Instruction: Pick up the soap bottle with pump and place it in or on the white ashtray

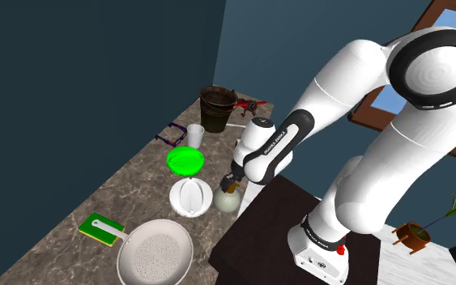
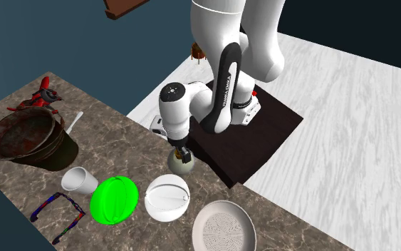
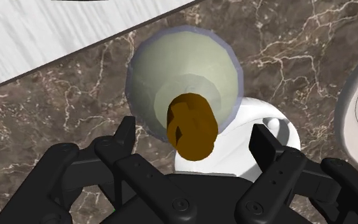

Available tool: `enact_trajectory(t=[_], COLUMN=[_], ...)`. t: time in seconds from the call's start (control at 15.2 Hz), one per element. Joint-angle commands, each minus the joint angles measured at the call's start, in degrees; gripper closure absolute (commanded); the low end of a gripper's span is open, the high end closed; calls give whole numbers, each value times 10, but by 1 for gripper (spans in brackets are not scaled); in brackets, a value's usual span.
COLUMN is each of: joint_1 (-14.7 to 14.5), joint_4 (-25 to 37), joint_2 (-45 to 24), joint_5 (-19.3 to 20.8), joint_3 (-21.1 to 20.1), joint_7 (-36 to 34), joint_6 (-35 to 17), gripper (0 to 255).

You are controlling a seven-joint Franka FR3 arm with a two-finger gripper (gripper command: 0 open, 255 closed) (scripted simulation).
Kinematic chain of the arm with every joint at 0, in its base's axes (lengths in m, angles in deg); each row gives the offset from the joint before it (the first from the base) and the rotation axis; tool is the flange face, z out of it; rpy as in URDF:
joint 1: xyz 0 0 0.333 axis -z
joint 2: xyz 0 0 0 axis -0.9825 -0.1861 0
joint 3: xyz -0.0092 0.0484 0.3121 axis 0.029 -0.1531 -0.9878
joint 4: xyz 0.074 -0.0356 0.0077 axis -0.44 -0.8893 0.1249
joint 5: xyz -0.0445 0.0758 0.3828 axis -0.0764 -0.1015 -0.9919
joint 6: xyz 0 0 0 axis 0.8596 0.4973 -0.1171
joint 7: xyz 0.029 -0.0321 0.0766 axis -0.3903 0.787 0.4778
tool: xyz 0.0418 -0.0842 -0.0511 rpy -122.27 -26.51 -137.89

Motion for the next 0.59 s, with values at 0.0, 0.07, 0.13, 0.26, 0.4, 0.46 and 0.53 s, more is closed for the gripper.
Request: enact_trajectory(t=[0.0,0.07,0.13,0.26,0.4,0.46,0.53], joint_1=[-3,-2,-1,-1,0,0,0], joint_4=[6,8,8,8,8,8,8], joint_2=[-27,-35,-35,-35,-35,-35,-35], joint_5=[-25,-34,-34,-33,-33,-33,-33], joint_3=[-2,-6,-6,-7,-7,-7,-7], joint_7=[20,27,26,26,26,26,26], joint_6=[-21,-27,-27,-27,-27,-27,-27], gripper=[0,0,0,0,0,0,0])
